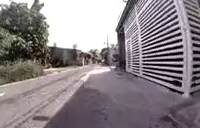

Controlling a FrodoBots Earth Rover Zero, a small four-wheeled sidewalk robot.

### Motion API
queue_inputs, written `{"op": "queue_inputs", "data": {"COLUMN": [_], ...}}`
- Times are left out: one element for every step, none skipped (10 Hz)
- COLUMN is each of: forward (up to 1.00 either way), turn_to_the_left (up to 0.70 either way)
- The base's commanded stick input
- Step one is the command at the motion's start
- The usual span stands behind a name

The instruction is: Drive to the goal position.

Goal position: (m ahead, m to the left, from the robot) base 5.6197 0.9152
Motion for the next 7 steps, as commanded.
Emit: {"op": "queue_inputs", "data": {"forward": [0.85,0.85,0.85,0.85,0.85,0.85,0.85], "turn_to_the_left": [0.0,0.0,0.0,0.0,0.0,0.0,0.0]}}
